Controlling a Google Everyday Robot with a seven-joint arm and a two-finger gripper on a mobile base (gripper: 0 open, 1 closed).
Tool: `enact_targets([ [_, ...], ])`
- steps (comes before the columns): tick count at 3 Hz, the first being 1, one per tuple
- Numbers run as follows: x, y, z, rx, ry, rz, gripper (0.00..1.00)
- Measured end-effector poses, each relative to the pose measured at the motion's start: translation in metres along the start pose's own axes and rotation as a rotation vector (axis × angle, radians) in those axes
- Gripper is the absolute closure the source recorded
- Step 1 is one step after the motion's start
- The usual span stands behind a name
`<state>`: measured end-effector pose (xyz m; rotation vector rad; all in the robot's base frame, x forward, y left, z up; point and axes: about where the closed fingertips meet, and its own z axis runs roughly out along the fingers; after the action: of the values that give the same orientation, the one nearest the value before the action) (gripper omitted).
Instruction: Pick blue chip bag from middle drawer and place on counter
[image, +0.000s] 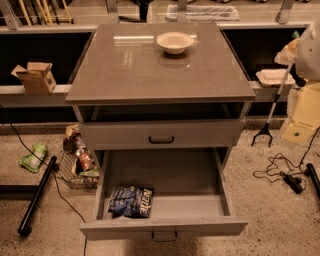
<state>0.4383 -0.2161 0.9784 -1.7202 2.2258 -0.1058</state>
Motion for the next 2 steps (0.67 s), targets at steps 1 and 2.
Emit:
enact_targets([
  [1,0.0,0.0,0.0,0.0,0.0,0.0,0.0],
  [2,-0.007,0.007,0.032,-0.041,-0.023,0.01,0.0],
])
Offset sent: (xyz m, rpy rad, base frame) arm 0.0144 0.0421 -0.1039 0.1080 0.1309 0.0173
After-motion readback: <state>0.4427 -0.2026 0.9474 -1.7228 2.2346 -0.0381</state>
